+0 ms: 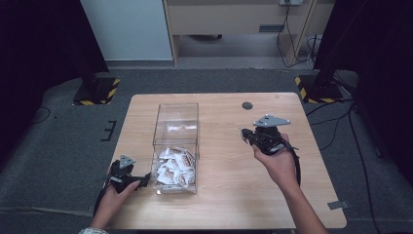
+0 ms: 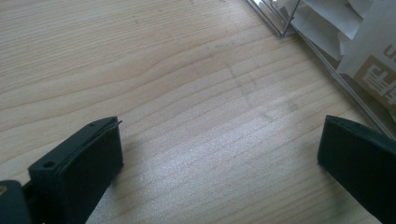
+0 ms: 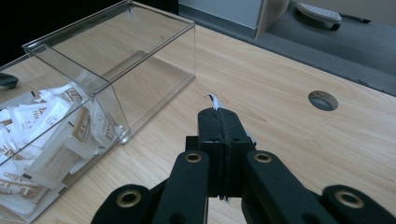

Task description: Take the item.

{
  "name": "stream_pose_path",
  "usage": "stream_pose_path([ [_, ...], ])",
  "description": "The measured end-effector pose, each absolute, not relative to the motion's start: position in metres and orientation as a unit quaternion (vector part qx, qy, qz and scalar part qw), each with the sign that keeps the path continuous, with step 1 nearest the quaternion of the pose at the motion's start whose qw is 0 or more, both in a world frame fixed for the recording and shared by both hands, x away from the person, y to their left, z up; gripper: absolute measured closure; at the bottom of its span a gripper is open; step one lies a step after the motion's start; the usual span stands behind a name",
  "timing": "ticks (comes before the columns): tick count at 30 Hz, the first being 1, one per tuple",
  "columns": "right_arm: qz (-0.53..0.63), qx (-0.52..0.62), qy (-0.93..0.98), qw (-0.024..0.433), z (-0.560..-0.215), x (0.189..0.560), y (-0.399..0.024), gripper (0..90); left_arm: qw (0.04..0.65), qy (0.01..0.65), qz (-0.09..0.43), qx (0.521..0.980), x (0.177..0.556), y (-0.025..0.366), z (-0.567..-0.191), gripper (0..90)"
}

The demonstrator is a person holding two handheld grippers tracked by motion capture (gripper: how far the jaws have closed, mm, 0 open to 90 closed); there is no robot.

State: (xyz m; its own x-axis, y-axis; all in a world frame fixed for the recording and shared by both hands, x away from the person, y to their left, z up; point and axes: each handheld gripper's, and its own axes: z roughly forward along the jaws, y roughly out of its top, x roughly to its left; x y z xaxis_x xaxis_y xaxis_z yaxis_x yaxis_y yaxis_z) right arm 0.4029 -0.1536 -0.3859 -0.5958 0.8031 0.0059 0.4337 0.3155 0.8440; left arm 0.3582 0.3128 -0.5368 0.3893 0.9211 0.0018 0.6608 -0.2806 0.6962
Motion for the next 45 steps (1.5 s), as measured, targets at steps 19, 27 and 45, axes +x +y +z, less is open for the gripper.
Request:
stream_pose_path([
  [19, 0.426, 0.415, 0.771, 0.226, -0.397, 0.407, -0.176, 89.5, 0.313, 0.512, 0.208, 0.773, 0.358, 0.313, -0.537, 0.0],
  [27, 0.421, 0.427, 0.767, 0.228, -0.408, 0.413, -0.182, 89.5, 0.312, 0.512, 0.208, 0.772, 0.358, 0.313, -0.537, 0.0],
  [45, 0.399, 0.452, 0.767, 0.220, -0.447, 0.445, -0.183, 89.5, 0.312, 0.512, 0.209, 0.772, 0.358, 0.313, -0.537, 0.0],
])
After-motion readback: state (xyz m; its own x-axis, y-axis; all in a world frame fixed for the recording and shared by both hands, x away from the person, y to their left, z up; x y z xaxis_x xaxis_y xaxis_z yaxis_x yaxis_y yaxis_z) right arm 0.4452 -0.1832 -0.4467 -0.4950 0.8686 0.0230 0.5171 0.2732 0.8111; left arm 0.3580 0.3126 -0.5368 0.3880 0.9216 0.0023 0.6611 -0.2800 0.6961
